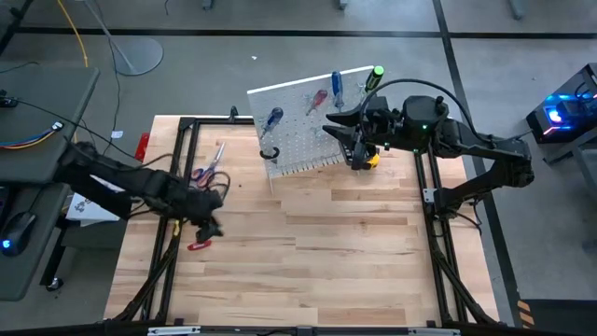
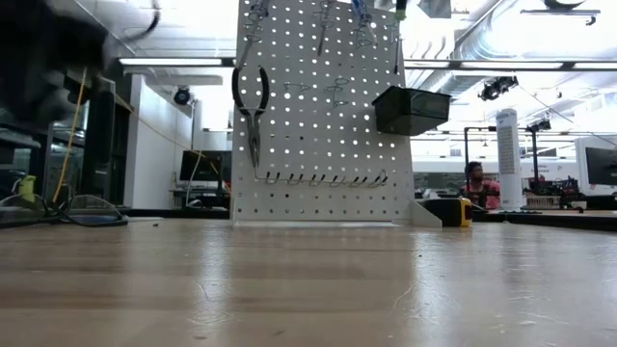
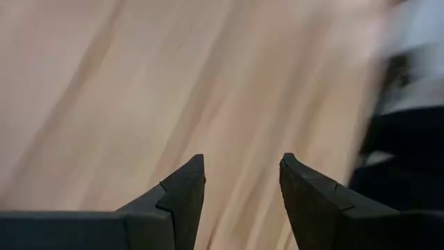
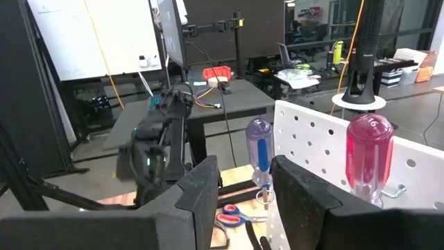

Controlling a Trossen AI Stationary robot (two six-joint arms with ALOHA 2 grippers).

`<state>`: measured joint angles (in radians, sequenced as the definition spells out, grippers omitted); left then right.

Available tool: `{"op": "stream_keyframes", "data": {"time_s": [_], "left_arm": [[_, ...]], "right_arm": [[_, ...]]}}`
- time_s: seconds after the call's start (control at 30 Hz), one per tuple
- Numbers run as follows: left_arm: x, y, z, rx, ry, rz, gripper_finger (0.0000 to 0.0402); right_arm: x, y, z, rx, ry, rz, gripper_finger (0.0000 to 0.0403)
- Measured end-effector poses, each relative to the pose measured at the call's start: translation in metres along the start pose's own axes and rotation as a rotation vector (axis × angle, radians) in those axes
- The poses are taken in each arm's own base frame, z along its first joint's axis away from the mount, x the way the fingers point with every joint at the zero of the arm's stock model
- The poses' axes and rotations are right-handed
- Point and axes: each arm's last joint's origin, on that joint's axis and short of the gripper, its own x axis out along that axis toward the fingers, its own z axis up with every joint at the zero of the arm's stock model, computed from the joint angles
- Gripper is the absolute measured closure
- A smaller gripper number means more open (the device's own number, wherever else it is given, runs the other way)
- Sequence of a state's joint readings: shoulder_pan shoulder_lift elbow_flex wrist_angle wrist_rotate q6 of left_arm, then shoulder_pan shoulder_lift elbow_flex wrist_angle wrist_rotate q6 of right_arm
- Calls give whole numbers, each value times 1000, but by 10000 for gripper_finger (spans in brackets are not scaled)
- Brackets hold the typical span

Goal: Hang tools onto peg board
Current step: Hang the red allen wrench on the peg board

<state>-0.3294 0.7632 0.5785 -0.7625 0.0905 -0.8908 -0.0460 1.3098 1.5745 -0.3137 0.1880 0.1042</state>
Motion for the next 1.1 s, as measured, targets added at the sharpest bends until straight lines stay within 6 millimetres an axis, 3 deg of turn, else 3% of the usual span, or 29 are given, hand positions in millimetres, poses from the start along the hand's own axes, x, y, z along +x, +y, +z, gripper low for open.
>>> {"op": "stream_keyframes", "data": {"time_s": [0.13, 0.27, 0.57, 0.77, 1.1], "left_arm": [[8, 16, -22, -375, 209, 237, 232], [21, 15, -25, -707, 167, 337, 233], [46, 0, -33, -915, 150, 502, 251], [63, -7, -51, -1012, 118, 667, 271], [83, -2, -53, -1073, 64, 825, 280]], "right_arm": [[0, 0, -1, -19, 11, -1, 274], [0, 0, -3, -39, 27, -3, 274], [0, -1, -6, -68, 59, -5, 274], [0, -1, -6, -99, 64, -5, 274], [0, -1, -6, -142, 64, -3, 274]]}}
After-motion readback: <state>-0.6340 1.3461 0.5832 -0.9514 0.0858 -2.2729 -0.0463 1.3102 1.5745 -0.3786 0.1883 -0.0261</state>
